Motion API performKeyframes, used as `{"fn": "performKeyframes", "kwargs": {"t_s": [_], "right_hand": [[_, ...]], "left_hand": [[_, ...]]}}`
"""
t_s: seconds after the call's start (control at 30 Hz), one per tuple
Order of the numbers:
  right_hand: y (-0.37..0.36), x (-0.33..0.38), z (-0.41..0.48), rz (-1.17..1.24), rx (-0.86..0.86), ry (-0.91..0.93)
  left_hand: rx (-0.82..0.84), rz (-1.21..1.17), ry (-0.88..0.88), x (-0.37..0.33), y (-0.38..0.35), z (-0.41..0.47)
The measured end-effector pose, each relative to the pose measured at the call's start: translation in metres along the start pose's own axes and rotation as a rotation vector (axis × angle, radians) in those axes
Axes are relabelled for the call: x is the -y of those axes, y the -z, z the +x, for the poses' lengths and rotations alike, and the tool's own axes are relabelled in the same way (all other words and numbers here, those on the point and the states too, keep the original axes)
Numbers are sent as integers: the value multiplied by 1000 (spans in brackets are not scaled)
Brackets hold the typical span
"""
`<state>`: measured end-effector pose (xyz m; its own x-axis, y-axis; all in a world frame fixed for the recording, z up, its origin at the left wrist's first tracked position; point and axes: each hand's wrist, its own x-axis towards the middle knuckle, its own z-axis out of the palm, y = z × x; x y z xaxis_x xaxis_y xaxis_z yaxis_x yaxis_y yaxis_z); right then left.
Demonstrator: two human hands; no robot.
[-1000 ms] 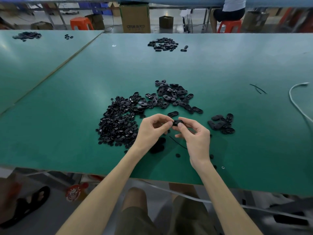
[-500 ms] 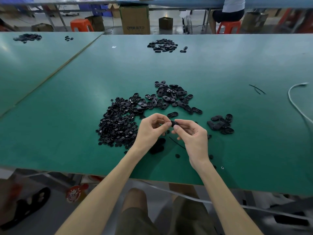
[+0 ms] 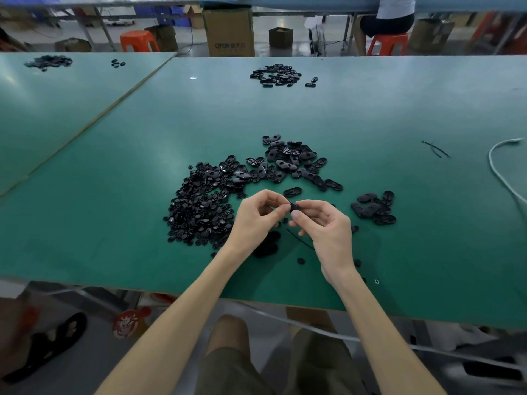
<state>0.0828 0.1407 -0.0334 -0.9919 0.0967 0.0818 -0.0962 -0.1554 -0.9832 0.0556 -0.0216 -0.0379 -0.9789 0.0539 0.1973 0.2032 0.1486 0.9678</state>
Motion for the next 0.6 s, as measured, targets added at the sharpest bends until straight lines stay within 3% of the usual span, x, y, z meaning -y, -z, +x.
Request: {"fn": "performKeyframes", "kwargs": {"t_s": [0.17, 0.6], "right_hand": [[1, 0, 0, -4, 21, -7], [0, -2, 1, 12, 25, 1]], "left_hand": [[-63, 173, -37, -1, -1, 1], [-16, -142, 45, 0, 3, 1]]}}
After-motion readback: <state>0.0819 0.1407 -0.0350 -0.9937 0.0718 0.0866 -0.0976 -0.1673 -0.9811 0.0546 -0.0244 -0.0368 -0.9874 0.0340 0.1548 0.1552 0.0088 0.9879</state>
